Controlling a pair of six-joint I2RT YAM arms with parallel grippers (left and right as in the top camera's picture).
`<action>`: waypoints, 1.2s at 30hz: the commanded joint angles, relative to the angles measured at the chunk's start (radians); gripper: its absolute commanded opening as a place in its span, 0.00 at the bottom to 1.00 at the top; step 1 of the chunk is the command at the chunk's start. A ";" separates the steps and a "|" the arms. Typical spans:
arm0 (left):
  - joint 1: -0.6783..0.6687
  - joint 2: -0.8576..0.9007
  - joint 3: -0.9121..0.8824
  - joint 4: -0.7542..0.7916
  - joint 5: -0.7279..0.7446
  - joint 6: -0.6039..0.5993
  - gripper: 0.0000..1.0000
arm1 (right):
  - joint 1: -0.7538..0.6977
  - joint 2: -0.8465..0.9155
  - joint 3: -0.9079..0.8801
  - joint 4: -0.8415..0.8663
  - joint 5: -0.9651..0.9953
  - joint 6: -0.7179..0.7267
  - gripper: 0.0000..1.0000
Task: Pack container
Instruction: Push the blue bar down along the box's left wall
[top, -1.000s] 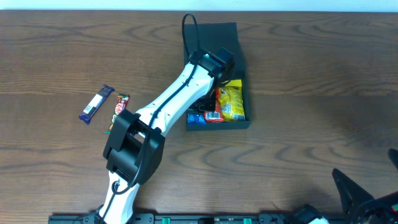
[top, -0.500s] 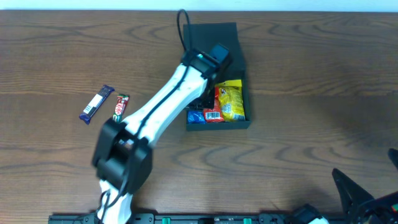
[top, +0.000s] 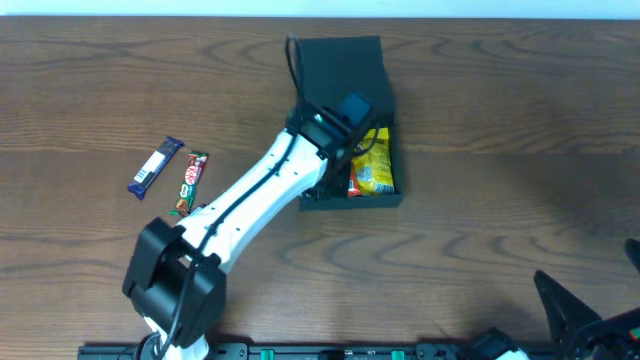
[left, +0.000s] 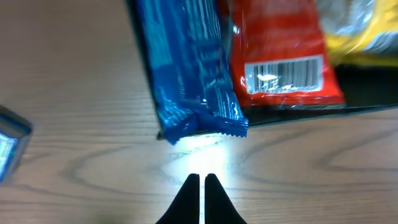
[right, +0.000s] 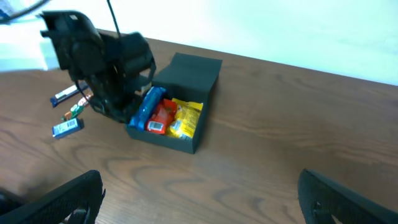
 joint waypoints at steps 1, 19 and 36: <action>0.002 0.008 -0.038 0.026 0.016 0.014 0.06 | 0.004 -0.006 0.008 -0.003 0.010 -0.012 0.99; 0.002 0.008 -0.158 0.227 -0.051 0.018 0.06 | 0.004 -0.006 0.008 -0.003 0.010 -0.011 0.99; 0.025 0.042 -0.185 0.271 -0.064 0.017 0.06 | 0.004 -0.006 0.008 -0.003 0.010 -0.012 0.99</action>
